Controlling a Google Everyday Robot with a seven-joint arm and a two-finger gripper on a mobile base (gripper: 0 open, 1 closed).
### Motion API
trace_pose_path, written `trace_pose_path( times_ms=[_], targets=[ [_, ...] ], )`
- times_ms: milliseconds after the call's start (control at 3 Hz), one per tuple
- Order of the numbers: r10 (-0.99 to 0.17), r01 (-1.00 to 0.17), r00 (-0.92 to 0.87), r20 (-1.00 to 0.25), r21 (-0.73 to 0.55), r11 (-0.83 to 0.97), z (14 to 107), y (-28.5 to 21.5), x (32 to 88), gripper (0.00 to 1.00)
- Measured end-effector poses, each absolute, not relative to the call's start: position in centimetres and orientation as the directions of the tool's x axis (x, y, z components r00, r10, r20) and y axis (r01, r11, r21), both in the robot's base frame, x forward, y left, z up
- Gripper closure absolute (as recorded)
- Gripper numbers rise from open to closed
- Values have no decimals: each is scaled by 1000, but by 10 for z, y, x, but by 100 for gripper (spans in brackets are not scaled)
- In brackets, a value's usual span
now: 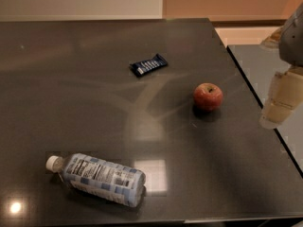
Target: Move apple near rxbar blueberry
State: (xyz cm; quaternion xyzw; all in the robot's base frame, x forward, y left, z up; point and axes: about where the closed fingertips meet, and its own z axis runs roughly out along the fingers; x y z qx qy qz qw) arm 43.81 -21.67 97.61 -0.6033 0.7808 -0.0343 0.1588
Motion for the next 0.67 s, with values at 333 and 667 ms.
trace_pose_path(
  times_ms=[333,667],
  targets=[
    [-953,-931,-221,-207,-246,270,976,-217,438,0],
    [-950,-924,-211,-230,-271,271,976,-214,447,0]
  ],
)
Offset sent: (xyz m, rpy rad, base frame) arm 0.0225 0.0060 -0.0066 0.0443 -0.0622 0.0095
